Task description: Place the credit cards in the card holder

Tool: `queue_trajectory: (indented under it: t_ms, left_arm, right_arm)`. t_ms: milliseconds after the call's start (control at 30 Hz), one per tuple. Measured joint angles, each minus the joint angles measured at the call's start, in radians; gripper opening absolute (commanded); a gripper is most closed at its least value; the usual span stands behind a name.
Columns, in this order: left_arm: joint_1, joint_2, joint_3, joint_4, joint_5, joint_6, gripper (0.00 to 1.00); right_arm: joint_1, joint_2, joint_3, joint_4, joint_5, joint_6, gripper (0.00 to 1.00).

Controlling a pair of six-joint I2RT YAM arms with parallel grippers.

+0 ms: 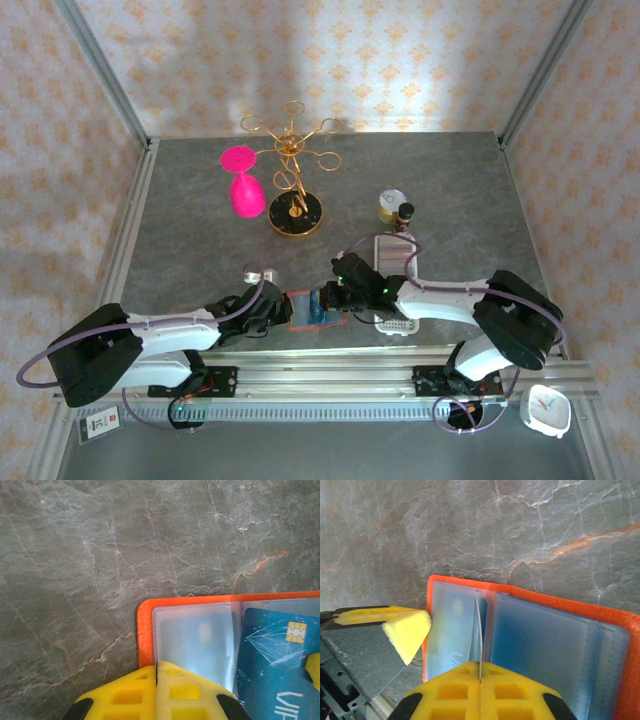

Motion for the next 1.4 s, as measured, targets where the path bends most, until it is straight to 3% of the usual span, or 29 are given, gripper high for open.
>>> queue_trajectory:
  t_ms: [467,733,1067,1233,1400]
  left_arm:
    - [0.0,0.0,-0.008,0.017,0.0,-0.003,0.01]
    - [0.0,-0.008,-0.018,0.026,0.0,-0.003,0.02]
    - [0.0,-0.014,-0.024,0.029,0.0,-0.003,0.03]
    - [0.0,-0.014,-0.024,0.03,0.0,-0.003,0.03]
    - [0.0,-0.014,-0.024,0.03,0.0,-0.003,0.03]
  right_arm:
    - [0.0,0.048,0.012,0.023,-0.014,0.008,0.0]
    - [0.0,0.079,0.019,0.043,-0.023,0.011,0.06]
    - [0.009,0.091,0.047,-0.013,0.026,-0.006,0.33]
    - [0.011,0.061,0.051,-0.059,0.065,-0.016,0.32]
    - [0.011,0.042,0.051,-0.091,0.095,-0.019,0.17]
